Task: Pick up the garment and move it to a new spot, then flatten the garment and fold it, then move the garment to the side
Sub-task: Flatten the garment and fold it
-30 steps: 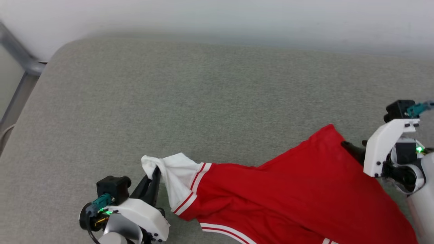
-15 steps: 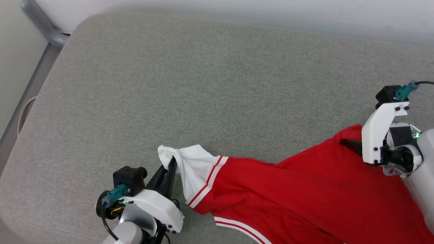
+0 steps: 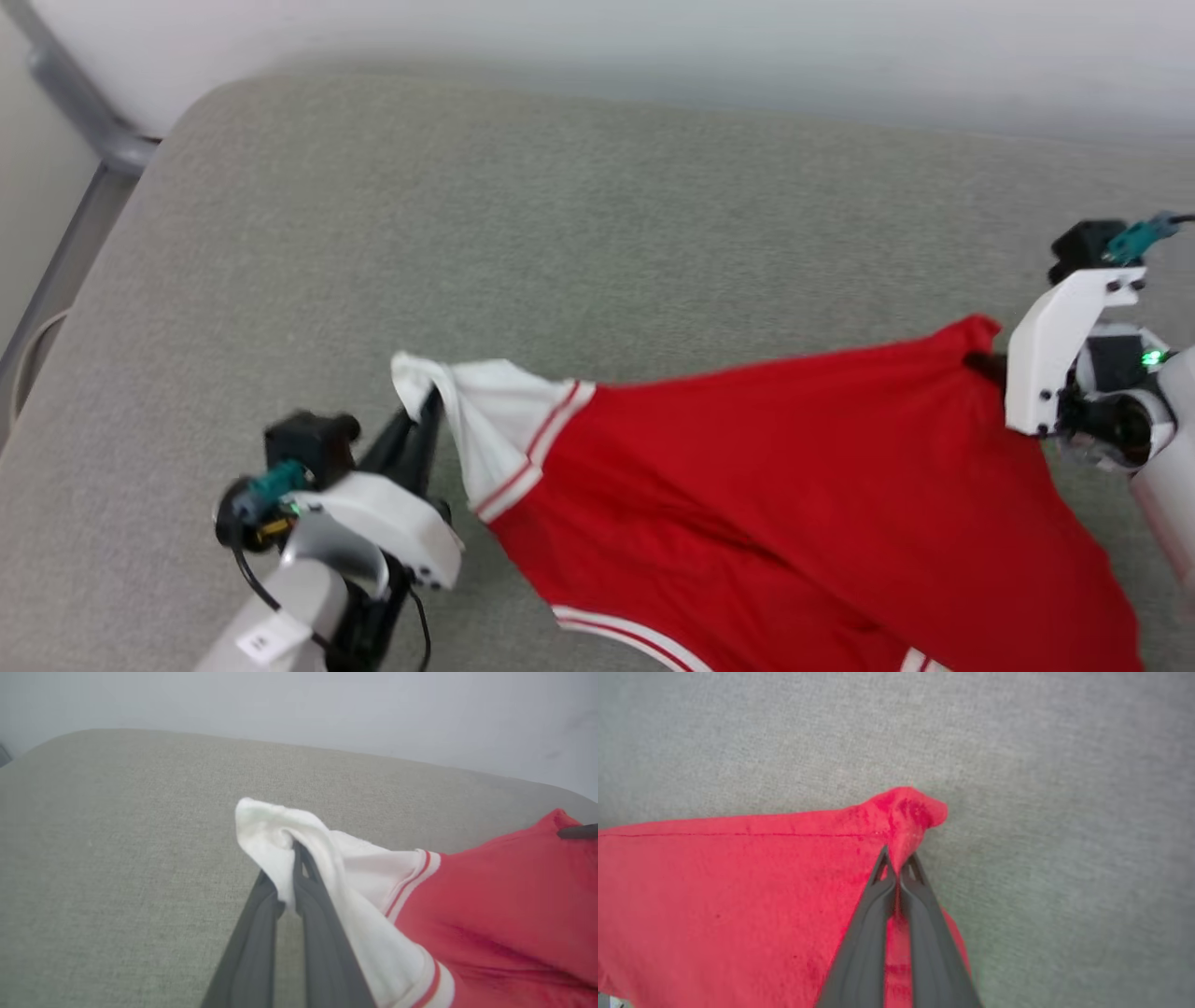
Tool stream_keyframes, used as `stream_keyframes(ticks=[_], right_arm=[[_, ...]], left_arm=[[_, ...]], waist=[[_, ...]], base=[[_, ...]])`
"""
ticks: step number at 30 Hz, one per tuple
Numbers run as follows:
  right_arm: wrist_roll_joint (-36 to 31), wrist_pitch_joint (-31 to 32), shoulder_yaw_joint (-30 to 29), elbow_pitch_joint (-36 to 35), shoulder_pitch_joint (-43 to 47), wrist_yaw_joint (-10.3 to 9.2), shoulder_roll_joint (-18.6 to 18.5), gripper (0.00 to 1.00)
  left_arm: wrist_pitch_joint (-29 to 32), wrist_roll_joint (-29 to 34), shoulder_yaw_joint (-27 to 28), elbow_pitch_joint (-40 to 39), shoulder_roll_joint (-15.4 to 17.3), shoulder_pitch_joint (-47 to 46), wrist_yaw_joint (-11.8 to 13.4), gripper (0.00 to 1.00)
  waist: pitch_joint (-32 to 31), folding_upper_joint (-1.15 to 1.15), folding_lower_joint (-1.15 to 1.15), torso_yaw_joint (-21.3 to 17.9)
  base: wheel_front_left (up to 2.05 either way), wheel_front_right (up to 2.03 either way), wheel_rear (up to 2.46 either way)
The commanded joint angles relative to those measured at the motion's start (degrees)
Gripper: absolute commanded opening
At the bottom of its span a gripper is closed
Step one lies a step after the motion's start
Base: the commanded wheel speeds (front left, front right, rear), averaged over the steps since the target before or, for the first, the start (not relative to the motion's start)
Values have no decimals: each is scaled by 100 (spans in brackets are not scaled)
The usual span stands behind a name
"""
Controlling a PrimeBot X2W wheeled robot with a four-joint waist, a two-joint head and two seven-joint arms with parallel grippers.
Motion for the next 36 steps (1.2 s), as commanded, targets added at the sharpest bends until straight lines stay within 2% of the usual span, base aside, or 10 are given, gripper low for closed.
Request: stream_keyframes(ticks=[1,8,18,27,28,32,36], right_arm=[[49,-96,-32,19,-87,-9,-61,0],[-209,-633,-121,253,-429,-10,44,0],[-930,-1426,-501,818,-1637,-11,413,0],[-1588,-2282,-1065,1262,-3382,-13,644,0],[-1790,-2575,-1250,1360,-3998,-17,663,0],[-2088,-2859,-1441,1497,-4812,-19,700,0],[-2391,-3023,-1578,1648,-5468,-19,733,0]], left_arm=[[-16,16,61,11,37,-174,29,0],[227,-4,310,396,347,-1214,-129,0],[683,54,478,1749,546,-3460,-392,0],[630,595,307,2818,792,-5726,-556,0],[475,794,277,3082,869,-6465,-500,0],[342,1005,214,3352,961,-7361,-497,0],[142,1229,84,3435,1005,-8072,-610,0]], waist=[[-140,0,0,-162],[-364,0,0,-784],[-185,0,0,-1457],[490,0,0,-1660],[764,0,0,-1664],[1116,0,0,-1660],[1596,0,0,-1625]], base=[[0,0,0],[0,0,0],[0,0,0],[0,0,0],[0,0,0],[0,0,0],[0,0,0]])
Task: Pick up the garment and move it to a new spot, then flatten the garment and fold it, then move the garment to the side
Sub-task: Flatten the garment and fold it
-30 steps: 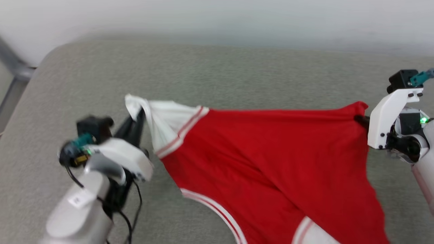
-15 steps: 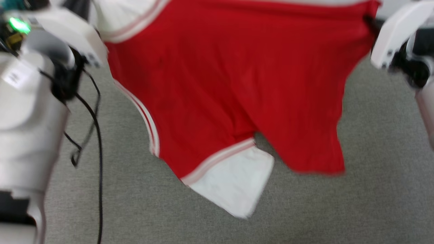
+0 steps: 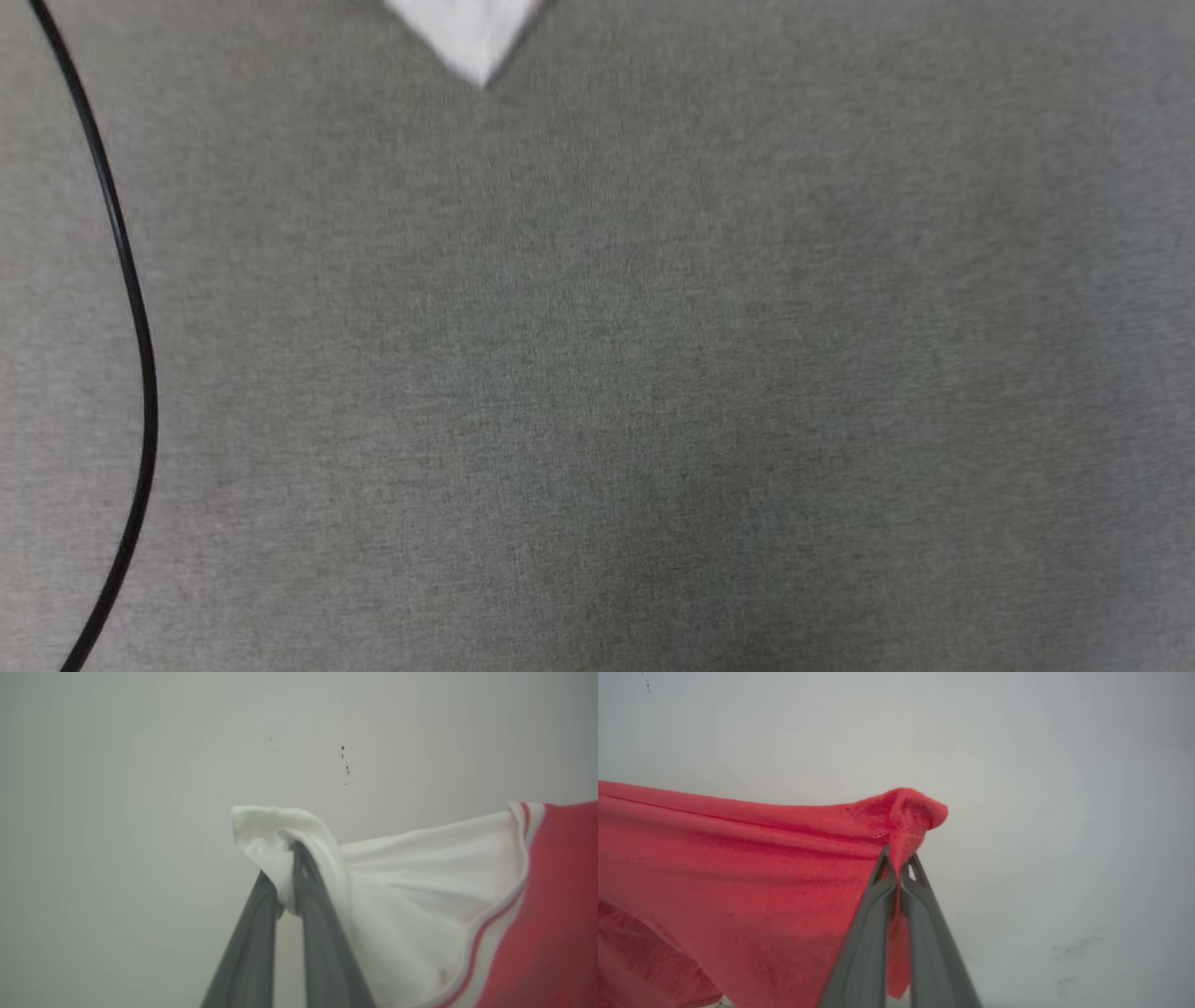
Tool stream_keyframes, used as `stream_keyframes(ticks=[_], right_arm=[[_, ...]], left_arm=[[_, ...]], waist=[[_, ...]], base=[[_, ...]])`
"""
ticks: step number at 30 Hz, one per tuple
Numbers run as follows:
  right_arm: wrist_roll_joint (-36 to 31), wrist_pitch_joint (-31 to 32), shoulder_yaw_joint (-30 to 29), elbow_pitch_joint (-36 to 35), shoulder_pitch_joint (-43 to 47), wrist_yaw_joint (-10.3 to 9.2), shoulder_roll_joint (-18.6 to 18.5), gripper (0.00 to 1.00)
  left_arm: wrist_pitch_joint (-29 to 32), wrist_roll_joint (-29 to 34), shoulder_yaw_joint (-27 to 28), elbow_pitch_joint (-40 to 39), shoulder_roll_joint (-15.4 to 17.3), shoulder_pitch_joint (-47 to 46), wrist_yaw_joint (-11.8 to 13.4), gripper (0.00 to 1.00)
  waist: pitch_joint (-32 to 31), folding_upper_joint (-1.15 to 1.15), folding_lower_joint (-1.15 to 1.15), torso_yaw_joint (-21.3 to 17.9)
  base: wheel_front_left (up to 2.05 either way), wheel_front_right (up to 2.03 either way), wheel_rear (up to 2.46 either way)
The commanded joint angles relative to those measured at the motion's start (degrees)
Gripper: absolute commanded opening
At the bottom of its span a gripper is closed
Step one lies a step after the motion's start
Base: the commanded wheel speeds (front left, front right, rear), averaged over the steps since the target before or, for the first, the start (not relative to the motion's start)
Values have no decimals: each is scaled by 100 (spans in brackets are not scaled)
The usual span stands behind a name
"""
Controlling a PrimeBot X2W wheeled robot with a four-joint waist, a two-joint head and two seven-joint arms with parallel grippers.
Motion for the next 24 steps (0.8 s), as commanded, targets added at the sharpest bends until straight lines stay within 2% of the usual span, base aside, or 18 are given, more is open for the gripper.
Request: stream_keyframes(ticks=[1,6,14,20,24], right_arm=[[-101,-63,-92,147,-91,-32,-80,0],[-198,-195,-241,362,-438,-30,73,0],[-78,-274,-137,561,-64,-30,208,0],[357,-318,193,411,777,-30,286,0],[734,-371,554,185,1755,-29,220,0]], left_arm=[[-57,51,-8,139,99,-92,22,0],[-110,12,-42,403,-2,-512,-75,0],[-135,-429,92,1101,-155,-151,-332,0],[-160,-952,159,1420,-248,719,-476,0],[-262,-1392,97,1308,-298,1781,-488,0]], waist=[[399,0,-1,39],[855,0,-1,134],[1206,0,-1,244],[1073,0,-1,275],[772,0,-1,271]], base=[[0,0,0],[0,0,0],[0,0,0],[0,0,0],[0,0,0]])
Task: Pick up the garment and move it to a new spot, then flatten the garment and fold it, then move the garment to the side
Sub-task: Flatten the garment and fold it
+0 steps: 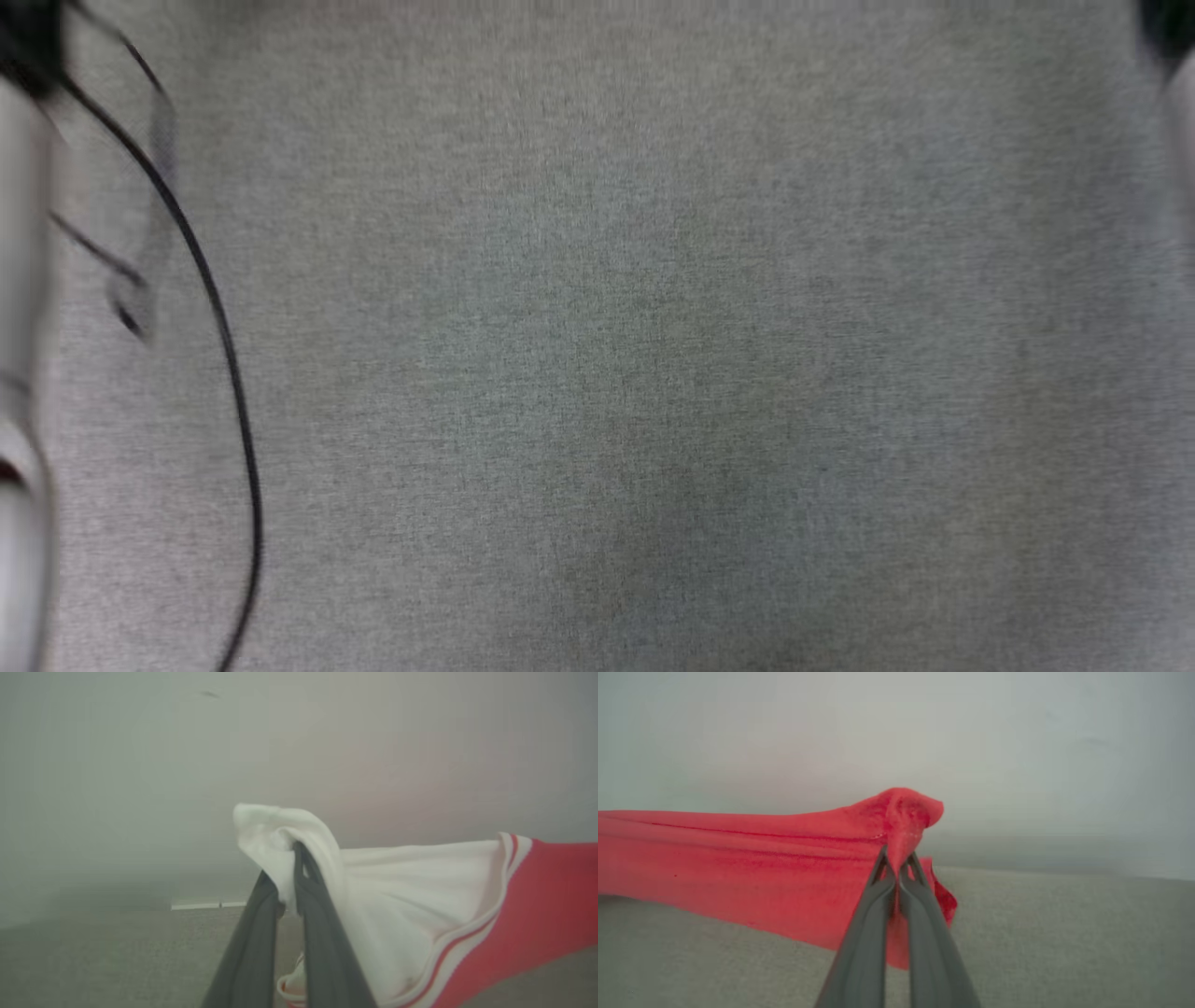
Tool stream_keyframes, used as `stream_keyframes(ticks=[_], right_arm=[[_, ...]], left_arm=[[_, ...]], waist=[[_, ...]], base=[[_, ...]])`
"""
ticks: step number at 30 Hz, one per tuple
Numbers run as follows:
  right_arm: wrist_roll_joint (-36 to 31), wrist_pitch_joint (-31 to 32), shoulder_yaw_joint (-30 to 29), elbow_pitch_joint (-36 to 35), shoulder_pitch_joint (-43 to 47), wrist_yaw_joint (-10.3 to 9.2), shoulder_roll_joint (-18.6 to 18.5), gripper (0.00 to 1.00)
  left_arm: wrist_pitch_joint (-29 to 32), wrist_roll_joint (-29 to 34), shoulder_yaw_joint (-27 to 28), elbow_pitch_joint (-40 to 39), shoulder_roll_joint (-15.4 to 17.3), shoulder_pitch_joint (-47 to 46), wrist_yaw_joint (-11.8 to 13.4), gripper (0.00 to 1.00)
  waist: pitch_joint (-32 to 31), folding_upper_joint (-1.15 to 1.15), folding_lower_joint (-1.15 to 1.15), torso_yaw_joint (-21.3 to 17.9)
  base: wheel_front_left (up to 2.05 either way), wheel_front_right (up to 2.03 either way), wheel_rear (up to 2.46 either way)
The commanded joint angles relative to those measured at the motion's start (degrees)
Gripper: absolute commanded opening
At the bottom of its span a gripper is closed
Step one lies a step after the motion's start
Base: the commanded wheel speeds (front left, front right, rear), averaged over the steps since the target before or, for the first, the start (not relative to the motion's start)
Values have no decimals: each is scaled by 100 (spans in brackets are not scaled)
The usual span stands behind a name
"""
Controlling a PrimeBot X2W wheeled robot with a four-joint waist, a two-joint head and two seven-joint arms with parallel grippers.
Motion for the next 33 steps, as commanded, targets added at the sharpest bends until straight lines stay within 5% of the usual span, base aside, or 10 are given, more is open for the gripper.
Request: stream_keyframes(ticks=[1,15,22,33], right_arm=[[156,-5,131,-85,456,-25,-156,0],[1314,-297,715,-1279,3443,-45,-862,0],[1499,-310,678,-1822,4694,-48,-1096,0],[1308,-138,76,-2765,6571,-50,-1239,0]], left_arm=[[-58,-177,-43,-101,58,533,18,0],[-343,-1082,-89,-1352,398,3823,68,0],[-335,-1266,-54,-2171,447,5252,414,0],[74,-1558,1,-3984,859,7483,1327,0]], waist=[[-241,0,-1,4],[-1515,0,-1,170],[-2221,0,-1,245],[-3089,0,-1,287]], base=[[0,0,0],[0,0,0],[0,0,0],[0,0,0]])
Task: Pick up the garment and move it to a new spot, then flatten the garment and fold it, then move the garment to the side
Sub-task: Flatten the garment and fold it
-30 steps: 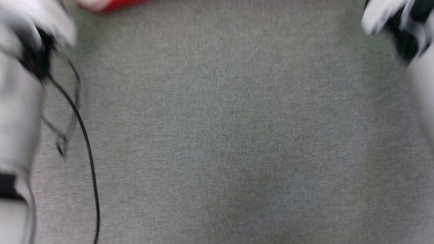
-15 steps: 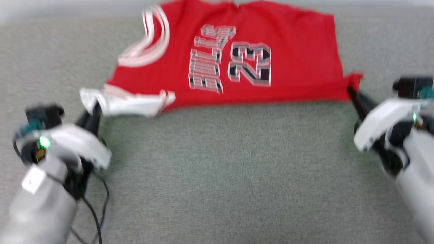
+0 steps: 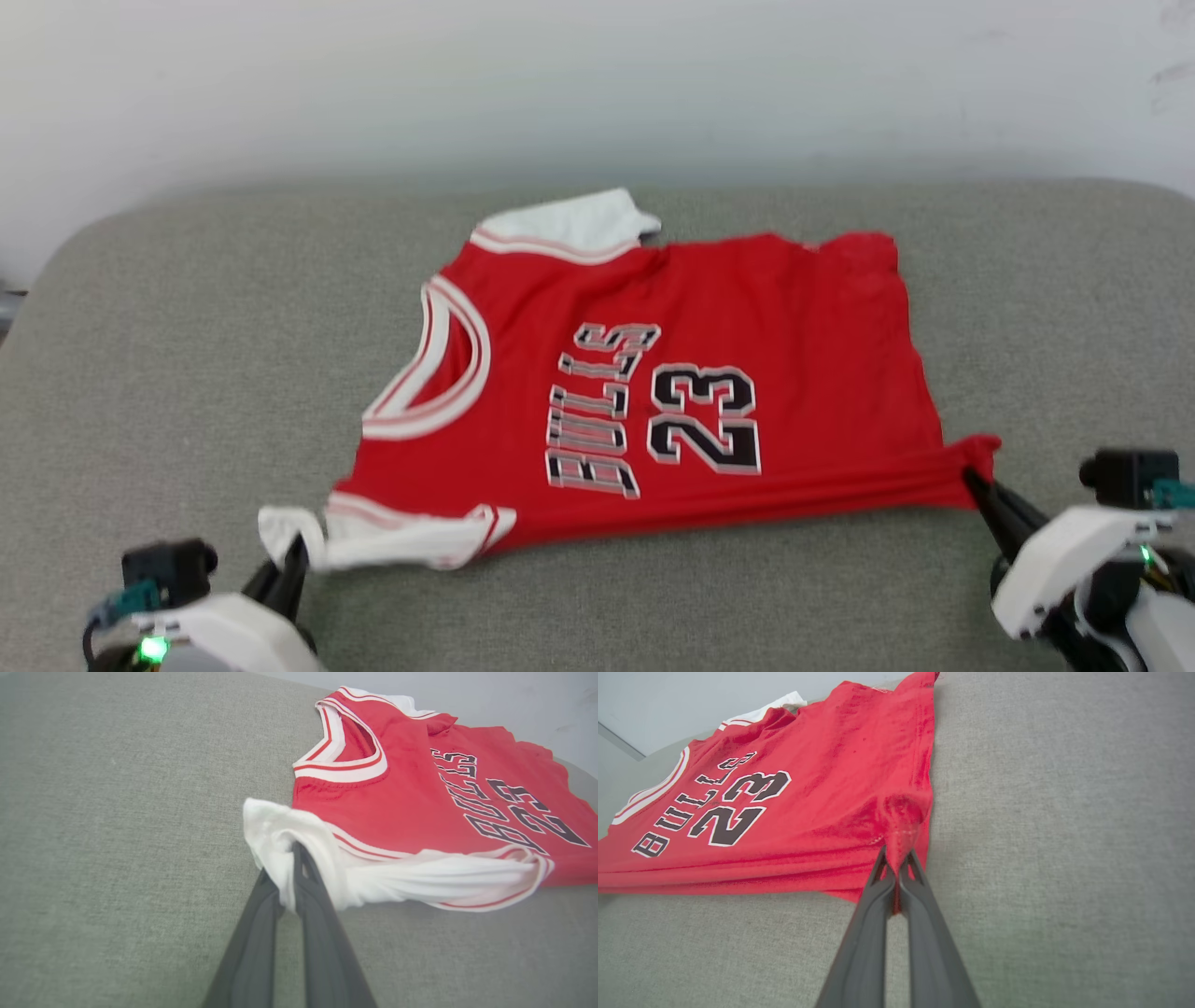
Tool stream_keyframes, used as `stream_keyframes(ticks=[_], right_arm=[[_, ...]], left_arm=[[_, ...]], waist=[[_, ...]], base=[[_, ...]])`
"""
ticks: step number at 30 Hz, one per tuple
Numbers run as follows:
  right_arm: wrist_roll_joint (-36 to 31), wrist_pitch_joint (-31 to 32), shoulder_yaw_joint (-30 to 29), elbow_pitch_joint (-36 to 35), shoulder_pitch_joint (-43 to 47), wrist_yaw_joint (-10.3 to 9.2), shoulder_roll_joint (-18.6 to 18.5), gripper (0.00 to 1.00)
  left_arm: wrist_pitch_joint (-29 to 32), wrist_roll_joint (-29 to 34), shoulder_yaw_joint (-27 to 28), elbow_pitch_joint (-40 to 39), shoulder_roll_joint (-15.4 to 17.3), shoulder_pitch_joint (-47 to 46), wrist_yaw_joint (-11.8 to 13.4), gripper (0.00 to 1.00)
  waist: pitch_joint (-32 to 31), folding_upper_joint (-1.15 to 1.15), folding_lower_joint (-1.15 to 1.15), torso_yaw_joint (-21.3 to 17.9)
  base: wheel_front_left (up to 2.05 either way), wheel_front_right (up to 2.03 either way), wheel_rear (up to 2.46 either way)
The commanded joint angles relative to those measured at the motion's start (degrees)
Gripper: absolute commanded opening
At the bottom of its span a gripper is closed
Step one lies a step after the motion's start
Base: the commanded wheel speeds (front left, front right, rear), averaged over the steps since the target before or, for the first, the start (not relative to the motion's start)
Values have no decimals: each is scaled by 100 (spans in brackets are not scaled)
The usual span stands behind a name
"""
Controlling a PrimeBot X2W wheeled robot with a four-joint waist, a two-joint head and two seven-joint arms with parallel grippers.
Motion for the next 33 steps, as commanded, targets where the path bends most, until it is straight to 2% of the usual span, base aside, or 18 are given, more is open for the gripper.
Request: stream_keyframes(ticks=[1,6,10,16,20,24,33], right_arm=[[-23,11,-231,-23,227,-86,-195,0],[-352,216,-870,-641,1225,-89,-75,0],[-647,513,-1415,-1306,2013,-89,212,0],[-1162,1118,-2111,-2348,2802,-88,744,0],[-1528,1491,-2275,-2754,2769,-80,979,0],[-1753,1729,-2300,-2924,2483,-62,1119,0],[-1990,1907,-2098,-2674,1523,-53,1077,0]], left_arm=[[32,-38,123,-31,245,242,205,0],[306,-128,79,-932,443,1096,624,0],[542,-214,75,-1529,608,1562,893,0],[661,-259,195,-2187,807,1825,1147,0],[773,-171,123,-2309,839,1515,1071,0],[866,-68,-25,-2166,690,1029,907,0],[751,151,-238,-1244,234,-279,415,0]], waist=[[-201,0,2,25],[-446,0,2,129],[-510,0,2,193],[-509,0,2,178],[-465,0,2,122],[-326,0,2,83],[302,0,2,8]], base=[[0,0,0],[0,0,0],[0,0,0],[0,0,0],[0,0,0],[0,0,0],[0,0,0]])
